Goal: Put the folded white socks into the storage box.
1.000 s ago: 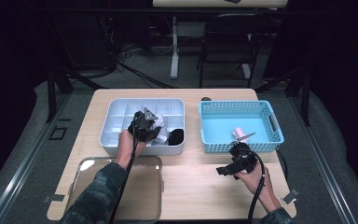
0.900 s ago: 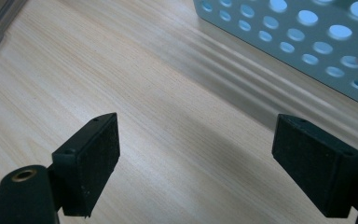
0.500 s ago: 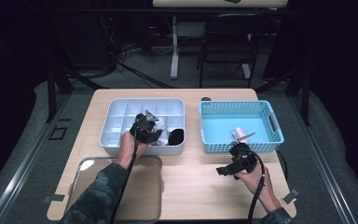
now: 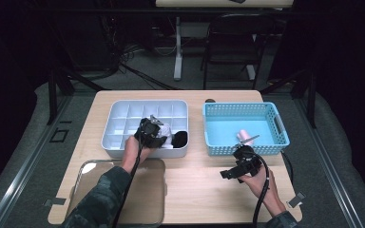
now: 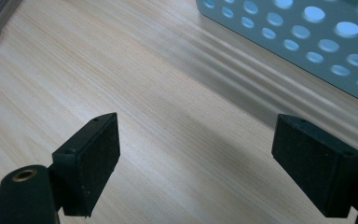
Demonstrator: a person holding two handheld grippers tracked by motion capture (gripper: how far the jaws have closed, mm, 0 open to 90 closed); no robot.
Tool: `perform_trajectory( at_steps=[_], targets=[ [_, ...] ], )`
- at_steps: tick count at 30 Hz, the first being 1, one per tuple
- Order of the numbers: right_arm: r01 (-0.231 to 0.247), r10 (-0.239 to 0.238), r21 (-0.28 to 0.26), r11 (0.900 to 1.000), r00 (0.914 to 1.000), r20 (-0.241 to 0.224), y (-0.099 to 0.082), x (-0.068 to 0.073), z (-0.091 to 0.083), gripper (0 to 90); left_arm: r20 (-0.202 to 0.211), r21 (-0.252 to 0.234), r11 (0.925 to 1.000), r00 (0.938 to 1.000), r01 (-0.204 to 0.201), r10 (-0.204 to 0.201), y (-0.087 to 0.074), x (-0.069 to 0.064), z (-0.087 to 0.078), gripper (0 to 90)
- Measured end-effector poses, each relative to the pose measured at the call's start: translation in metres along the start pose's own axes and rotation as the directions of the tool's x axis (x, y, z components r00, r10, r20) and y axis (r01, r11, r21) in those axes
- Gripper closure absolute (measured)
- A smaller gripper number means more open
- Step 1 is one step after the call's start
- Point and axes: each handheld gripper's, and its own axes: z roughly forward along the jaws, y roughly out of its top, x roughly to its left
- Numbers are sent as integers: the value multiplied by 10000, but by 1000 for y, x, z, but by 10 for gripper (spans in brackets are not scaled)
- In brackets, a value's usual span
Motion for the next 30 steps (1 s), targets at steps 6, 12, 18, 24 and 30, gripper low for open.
perform_trajectory(
  at_steps=[6, 12, 18, 24, 30],
  targets=[
    [8, -8, -50, 10000, 10000, -24, 0, 0, 0, 147, 349, 429, 9986, 9989, 297, -312, 2, 2, 2, 659],
    [7, -7, -44, 10000, 10000, -57, 0, -1, -2, 146, 412, 498, 9981, 9984, 371, -392, 4, 3, 1, 628],
    [-40, 40, -156, 9999, 10000, -20, 1, -3, -6, 147, 499, 595, 9957, 9960, 708, -739, 11, 2, -7, 462],
    [-31, 30, -165, 9999, 10000, -34, 1, -3, -6, 147, 587, 480, 9951, 9943, 859, -886, 21, 6, -16, 384],
    [48, -48, -72, 10000, 10000, 18, 1, -4, -5, 147, 1048, 1041, 9891, 9879, 1037, -1146, 33, 15, -13, 329]
  ],
)
